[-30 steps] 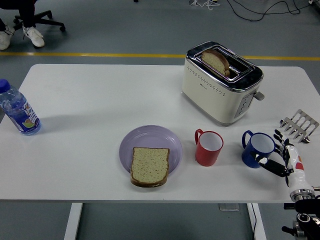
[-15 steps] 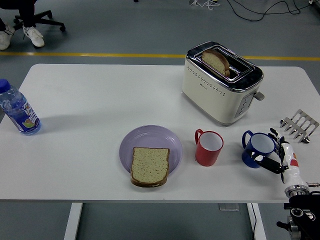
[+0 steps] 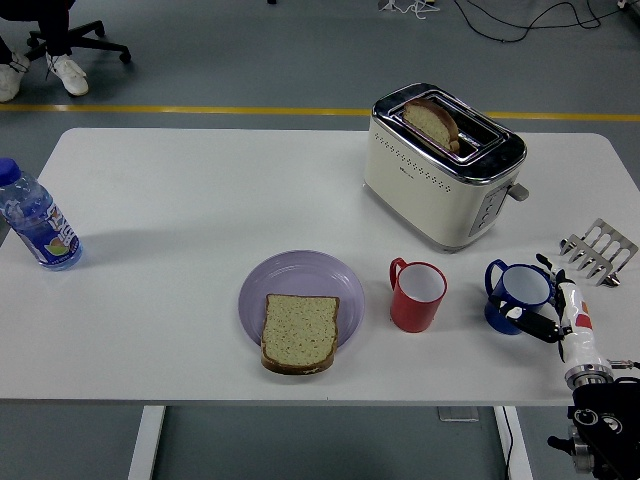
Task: Pick up the cup,pour liquid into bread,place the cup on the desk
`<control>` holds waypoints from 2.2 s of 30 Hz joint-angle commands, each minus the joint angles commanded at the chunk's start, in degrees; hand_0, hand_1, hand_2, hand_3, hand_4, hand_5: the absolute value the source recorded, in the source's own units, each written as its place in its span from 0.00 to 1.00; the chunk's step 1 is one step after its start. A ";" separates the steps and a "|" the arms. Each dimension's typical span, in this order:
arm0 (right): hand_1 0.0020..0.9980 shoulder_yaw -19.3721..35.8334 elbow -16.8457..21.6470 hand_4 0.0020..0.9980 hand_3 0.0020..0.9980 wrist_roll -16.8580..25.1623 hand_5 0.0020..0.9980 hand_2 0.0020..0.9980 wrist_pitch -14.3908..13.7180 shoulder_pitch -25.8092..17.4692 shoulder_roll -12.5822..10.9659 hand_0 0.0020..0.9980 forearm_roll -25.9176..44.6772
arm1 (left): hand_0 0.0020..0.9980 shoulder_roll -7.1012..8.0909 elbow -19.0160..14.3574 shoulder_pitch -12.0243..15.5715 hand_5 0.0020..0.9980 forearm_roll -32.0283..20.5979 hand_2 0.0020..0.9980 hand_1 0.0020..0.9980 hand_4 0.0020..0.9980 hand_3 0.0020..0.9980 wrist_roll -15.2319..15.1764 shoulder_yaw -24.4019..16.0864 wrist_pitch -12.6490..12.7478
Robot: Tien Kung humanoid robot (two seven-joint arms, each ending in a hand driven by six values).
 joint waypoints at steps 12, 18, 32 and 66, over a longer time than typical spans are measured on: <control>0.74 0.11 -1.24 1.00 0.88 0.47 0.14 0.82 -0.56 0.44 0.22 0.77 0.85 | 0.64 -0.03 0.01 0.06 1.00 -0.05 0.69 0.67 0.38 0.57 0.02 0.10 -0.01; 0.73 0.37 -1.60 1.00 0.85 0.69 0.14 0.80 -0.77 0.63 0.35 0.76 1.09 | 0.64 -0.06 0.02 0.04 1.00 -0.11 0.69 0.67 0.38 0.57 0.02 0.13 0.00; 0.63 0.76 -2.98 1.00 0.80 1.37 0.14 0.70 -0.71 1.34 0.49 0.71 2.00 | 0.64 -0.11 0.03 0.20 1.00 -0.33 0.69 0.67 0.38 0.57 0.07 0.49 -0.03; 0.47 -0.10 -5.17 0.88 0.55 5.32 0.03 0.52 -3.50 2.56 0.65 0.49 5.99 | 0.64 -0.12 -0.01 0.21 1.00 -0.34 0.69 0.67 0.38 0.57 0.08 0.46 -0.06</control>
